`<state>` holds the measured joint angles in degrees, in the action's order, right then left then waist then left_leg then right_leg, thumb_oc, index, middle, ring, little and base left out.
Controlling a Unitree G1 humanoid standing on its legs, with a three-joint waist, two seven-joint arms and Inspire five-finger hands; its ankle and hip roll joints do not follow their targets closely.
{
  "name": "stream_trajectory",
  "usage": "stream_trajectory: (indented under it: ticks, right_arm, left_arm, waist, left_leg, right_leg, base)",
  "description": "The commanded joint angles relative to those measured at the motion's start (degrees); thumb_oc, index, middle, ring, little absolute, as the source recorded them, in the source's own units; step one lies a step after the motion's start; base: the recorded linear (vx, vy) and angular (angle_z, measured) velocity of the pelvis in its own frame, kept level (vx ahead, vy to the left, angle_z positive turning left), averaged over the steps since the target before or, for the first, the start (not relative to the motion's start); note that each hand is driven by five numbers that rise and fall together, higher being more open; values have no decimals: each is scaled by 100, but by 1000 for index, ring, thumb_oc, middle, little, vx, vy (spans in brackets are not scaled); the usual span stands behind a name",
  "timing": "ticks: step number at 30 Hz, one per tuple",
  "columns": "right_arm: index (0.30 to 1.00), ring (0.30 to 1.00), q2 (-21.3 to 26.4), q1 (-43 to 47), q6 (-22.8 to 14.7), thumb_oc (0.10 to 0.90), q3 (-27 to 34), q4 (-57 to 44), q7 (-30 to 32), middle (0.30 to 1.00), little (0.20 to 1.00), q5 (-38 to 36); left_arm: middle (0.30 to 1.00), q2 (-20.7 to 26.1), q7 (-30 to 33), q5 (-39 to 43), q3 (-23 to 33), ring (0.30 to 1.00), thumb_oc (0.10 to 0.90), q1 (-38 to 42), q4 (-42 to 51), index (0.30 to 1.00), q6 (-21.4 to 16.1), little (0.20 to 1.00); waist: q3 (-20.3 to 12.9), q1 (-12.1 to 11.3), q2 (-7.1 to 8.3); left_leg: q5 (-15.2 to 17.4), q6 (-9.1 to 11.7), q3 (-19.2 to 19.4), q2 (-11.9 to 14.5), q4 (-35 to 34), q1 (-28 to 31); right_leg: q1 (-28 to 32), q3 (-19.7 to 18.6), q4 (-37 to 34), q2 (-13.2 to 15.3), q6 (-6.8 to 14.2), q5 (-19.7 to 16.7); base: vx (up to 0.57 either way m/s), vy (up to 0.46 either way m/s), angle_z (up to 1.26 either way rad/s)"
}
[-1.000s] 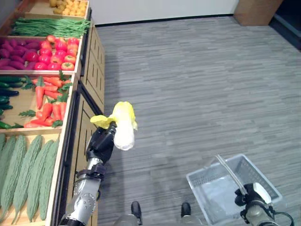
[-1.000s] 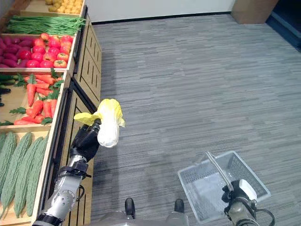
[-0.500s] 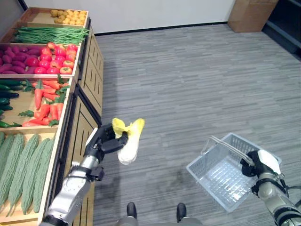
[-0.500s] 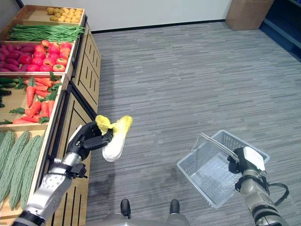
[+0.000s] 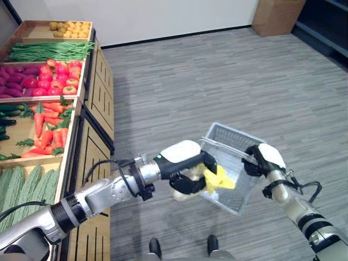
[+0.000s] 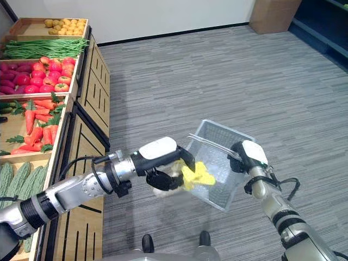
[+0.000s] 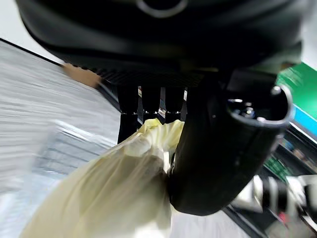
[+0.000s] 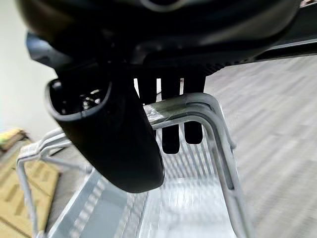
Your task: Get the vegetables into the basket
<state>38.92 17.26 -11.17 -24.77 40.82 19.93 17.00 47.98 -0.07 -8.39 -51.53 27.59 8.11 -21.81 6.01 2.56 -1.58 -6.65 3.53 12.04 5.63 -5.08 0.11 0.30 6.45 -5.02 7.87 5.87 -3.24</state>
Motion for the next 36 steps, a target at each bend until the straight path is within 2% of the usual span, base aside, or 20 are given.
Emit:
stream_trajectory:
  ticks: [1,5,10,21,28,29,30,36]
  right_arm:
    - [300,300,63,1181,-496,400,127,-464,572,300,300,-592]
    - [300,300,-123,1322,-546,400,31,-766,522,300,300,-716]
    - [300,300,-454,1174,-637,400,131,-1450,378,300,300,-1068]
    - [300,300,-686,540,-800,400,191,-2664,-22,300,300,-1435]
    - [300,300,-791,289,-861,400,152,-2927,-153,300,300,-1508]
    - [300,300,-811,263,-873,400,164,-2943,-140,300,300,-1520]
    - [300,300,-861,221,-869,400,178,-2937,-125,300,300,-1544]
    - [300,300,-937,142,-826,400,249,-2869,-65,300,300,-1529]
  left_arm:
    - [300,-113,472,-441,175,300,400,472,-268,300,-439,300]
    - [300,-335,552,-904,68,300,400,558,-629,300,-386,300]
    - [300,-819,814,-1441,338,300,400,303,-1296,300,-127,300]
    - [300,-1553,1270,-2131,703,300,400,4,-2083,300,195,300]
    - [314,-1894,1644,-2804,787,314,410,-188,-2846,314,482,314]
    - [824,-1934,1712,-2901,794,824,775,-199,-2952,824,525,824]
    - [1000,-2002,1805,-3032,831,1000,900,-226,-3083,1000,622,1000]
    - [1000,-2075,1800,-3101,862,1000,900,-374,-3081,1000,628,1000]
  waist:
    - [-403,-75,337]
    - [-420,-64,329]
    - [-442,-49,346]
    - [-497,32,388]
    - [-522,56,404]
    - [-527,60,408]
    - [-521,62,412]
    - [-521,52,422]
  left_leg:
    - [484,223,-114,47,8,136]
    - [487,230,-115,60,8,156]
    - [494,221,-122,83,8,181]
    - [522,212,-73,105,8,227]
    - [521,214,-44,114,8,242]
    - [522,214,-44,116,8,241]
    - [520,218,-42,117,8,235]
    - [512,219,-54,132,8,211]
  right_leg:
    - [-33,-15,2,274,548,-230]
    - [-12,-7,2,264,535,-210]
    - [17,-5,2,249,508,-184]
    - [54,-19,2,242,491,-158]
    - [69,-37,2,233,489,-135]
    - [68,-40,2,232,487,-133]
    - [64,-39,2,228,484,-130]
    - [44,-43,2,228,477,-135]
  base:
    - [0,0,0]
    - [0,0,0]
    - [0,0,0]
    - [0,0,0]
    - [1,-3,-2]
    - [-3,-11,-5]
    - [-3,-11,-4]
    - [0,0,0]
